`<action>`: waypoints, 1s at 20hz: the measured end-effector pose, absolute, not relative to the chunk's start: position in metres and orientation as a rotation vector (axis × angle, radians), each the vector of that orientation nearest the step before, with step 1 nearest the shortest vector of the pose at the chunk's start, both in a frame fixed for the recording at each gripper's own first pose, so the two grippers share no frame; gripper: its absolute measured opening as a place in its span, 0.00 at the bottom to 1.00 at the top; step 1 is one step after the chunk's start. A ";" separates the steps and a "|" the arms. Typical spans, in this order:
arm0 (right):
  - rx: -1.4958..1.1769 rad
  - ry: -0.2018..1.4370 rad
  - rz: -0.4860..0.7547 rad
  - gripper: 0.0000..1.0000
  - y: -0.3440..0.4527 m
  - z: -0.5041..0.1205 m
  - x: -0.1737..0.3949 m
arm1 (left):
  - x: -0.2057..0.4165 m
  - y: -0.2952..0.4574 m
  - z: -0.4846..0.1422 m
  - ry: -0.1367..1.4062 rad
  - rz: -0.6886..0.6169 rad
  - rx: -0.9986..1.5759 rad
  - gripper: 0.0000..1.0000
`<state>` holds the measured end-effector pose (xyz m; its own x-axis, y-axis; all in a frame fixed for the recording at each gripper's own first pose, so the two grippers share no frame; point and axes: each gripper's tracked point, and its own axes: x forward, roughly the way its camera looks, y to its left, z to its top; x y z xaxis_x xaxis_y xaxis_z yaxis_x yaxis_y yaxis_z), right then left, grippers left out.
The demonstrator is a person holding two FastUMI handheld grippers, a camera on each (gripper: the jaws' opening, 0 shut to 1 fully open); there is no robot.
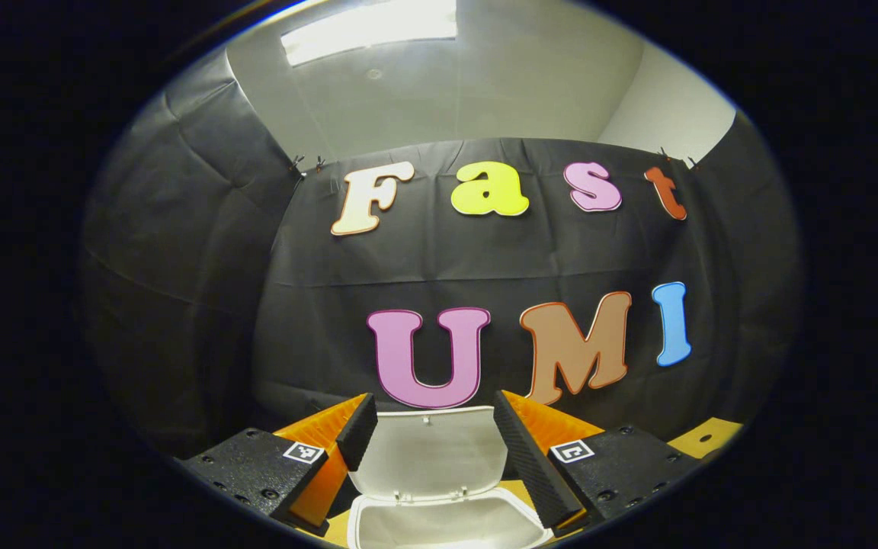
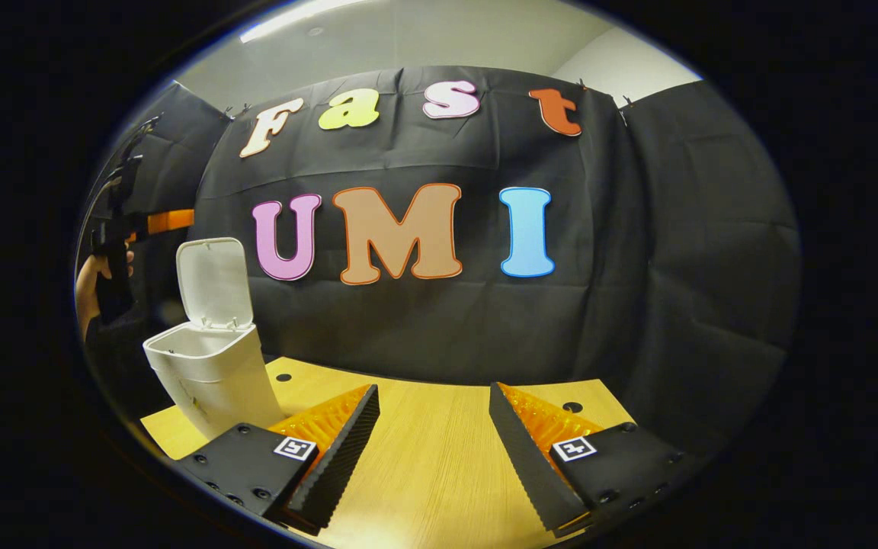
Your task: Press the lid of the desktop garbage bin to open it, pick up the crumpled paper on the desktop and throw it into the bin, then pick up the pop can on the desktop and drop it into the bin, and finally close the garbage bin lid.
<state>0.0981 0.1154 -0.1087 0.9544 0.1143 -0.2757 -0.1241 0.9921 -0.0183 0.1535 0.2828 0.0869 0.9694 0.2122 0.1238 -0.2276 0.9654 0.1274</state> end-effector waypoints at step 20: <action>-0.073 0.314 0.100 0.96 0.095 -0.116 0.092 | 0.242 0.327 0.030 0.154 0.263 0.109 0.92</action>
